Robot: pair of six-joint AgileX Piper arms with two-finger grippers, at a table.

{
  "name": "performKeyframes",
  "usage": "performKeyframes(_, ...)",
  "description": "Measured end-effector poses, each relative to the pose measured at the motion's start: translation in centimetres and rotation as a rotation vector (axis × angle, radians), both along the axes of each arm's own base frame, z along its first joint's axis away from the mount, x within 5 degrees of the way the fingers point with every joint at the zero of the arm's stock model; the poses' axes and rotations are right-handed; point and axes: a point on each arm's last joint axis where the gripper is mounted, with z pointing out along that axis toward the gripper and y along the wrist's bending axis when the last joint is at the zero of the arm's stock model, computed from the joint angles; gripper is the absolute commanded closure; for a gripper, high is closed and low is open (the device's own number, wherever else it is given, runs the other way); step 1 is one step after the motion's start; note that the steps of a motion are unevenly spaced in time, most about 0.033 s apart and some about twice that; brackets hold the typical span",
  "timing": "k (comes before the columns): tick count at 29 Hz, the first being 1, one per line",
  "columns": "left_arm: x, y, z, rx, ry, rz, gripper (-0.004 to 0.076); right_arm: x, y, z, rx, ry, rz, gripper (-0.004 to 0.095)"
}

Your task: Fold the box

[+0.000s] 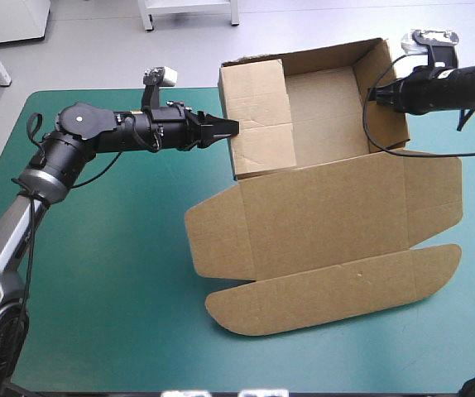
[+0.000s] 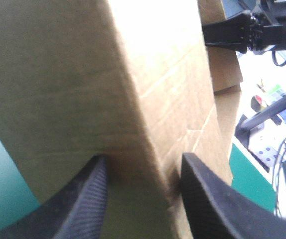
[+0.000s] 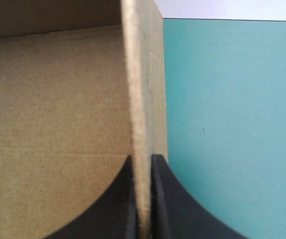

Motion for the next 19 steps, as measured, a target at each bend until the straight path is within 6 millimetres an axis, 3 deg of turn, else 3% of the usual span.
performKeyframes(14, 0.8, 1.1, 0.9, 0.282, -0.011, 0.171, 0.0383, 1.5, 5.1, -1.5, 0.050, 0.019, 0.009, 0.0919)
performKeyframes(19, 1.7, 1.2, 0.1, 0.387, 0.034, 0.198, 0.0383, 2.1, 6.7, -2.3, 0.059, 0.025, 0.023, 0.0919)
